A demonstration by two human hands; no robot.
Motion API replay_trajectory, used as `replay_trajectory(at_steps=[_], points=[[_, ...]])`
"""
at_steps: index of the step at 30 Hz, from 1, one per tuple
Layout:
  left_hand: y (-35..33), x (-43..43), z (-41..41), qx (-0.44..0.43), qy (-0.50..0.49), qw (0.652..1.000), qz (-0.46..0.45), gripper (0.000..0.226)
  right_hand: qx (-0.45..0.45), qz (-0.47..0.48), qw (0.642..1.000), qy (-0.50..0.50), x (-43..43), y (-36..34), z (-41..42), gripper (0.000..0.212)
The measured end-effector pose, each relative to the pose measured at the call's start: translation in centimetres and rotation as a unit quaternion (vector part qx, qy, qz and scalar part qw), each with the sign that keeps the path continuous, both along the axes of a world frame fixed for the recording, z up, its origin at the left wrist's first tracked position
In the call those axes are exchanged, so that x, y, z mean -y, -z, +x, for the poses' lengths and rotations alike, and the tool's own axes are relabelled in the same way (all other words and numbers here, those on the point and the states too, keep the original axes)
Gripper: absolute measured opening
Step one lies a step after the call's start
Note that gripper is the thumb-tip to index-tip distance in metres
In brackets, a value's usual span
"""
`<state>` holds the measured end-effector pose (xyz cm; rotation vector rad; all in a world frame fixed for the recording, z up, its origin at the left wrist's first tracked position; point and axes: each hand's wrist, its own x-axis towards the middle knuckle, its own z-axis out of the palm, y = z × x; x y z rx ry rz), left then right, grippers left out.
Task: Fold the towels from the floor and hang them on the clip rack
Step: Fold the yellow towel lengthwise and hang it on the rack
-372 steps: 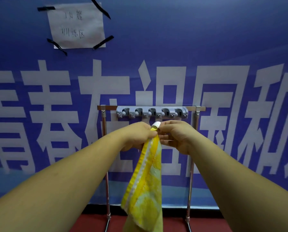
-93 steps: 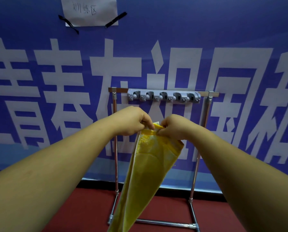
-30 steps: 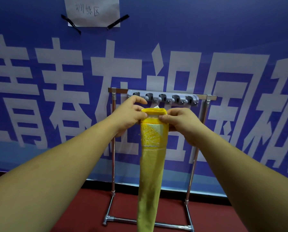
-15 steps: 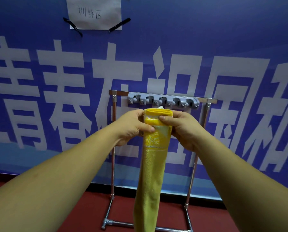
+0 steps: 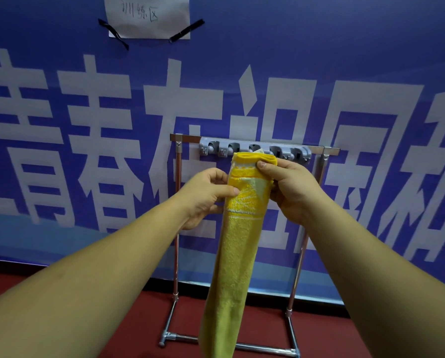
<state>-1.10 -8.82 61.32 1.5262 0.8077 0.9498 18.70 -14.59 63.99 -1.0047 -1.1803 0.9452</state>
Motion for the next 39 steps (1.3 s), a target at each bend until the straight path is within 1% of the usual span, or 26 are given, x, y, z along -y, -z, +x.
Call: replay_trajectory(at_steps=[2,5,9,13,15,19,22,24,27,29,31,33,36,37,39], points=[[0.7,0.1,0.1,-0.036,-0.001,0.999,-0.001,0.038,-0.007,-0.006,1.0,0.009,-0.2,-0.1,-0.1,0.018],[2.0,0.0,0.3,-0.071,-0.004,0.997,-0.004,0.036,-0.025,-0.019,0.999,0.04,-0.6,-0.6,0.1,0.012],[2.8,-0.6,0.4,-0.043,-0.004,0.999,-0.02,0.034,-0.051,-0.029,0.995,0.083,-1.1,-1.3,0.9,0.012],[3.4,-0.8,1.0,-0.025,0.005,0.999,-0.024,0.031,-0.077,-0.044,0.989,0.117,-1.7,-2.3,1.1,0.001],[3.8,-1.0,1.4,-0.013,0.003,0.999,-0.033,0.033,-0.092,-0.061,0.985,0.134,-2.2,-3.0,1.3,0.004],[4.1,-1.3,2.2,-0.001,0.012,0.999,-0.053,0.032,-0.053,-0.089,0.983,0.152,-3.5,-3.9,2.0,0.009],[3.3,-1.2,2.7,0.001,0.044,0.997,-0.067,0.021,-0.027,-0.086,0.981,0.172,-4.8,-4.5,2.8,0.02],[2.5,-1.4,3.2,0.018,0.035,0.995,-0.086,0.02,-0.01,-0.106,0.982,0.157,-5.4,-3.7,3.7,0.037],[1.6,-2.1,4.1,0.074,-0.009,0.985,-0.153,0.025,0.046,-0.2,0.971,0.12,-5.3,1.1,5.1,0.067],[1.9,-2.2,4.8,0.103,-0.035,0.974,-0.197,0.028,0.071,-0.253,0.962,0.081,-4.2,5.7,5.4,0.071],[3.0,-1.8,5.4,0.114,-0.062,0.964,-0.231,0.03,0.095,-0.29,0.952,0.022,-2.9,10.3,4.9,0.07],[4.4,-1.5,5.8,0.119,-0.084,0.957,-0.252,0.034,0.097,-0.289,0.952,-0.006,-1.4,13.3,3.5,0.06],[5.4,-1.1,5.5,0.137,-0.093,0.953,-0.255,0.038,0.039,-0.238,0.971,-0.003,-0.8,14.9,1.9,0.034],[5.2,-0.9,5.2,0.146,-0.089,0.953,-0.249,0.039,0.012,-0.22,0.975,-0.002,-1.0,14.8,1.5,0.03],[4.3,-0.8,4.2,0.168,-0.071,0.957,-0.226,0.039,-0.026,-0.189,0.982,-0.002,-1.8,13.5,0.9,0.031]])
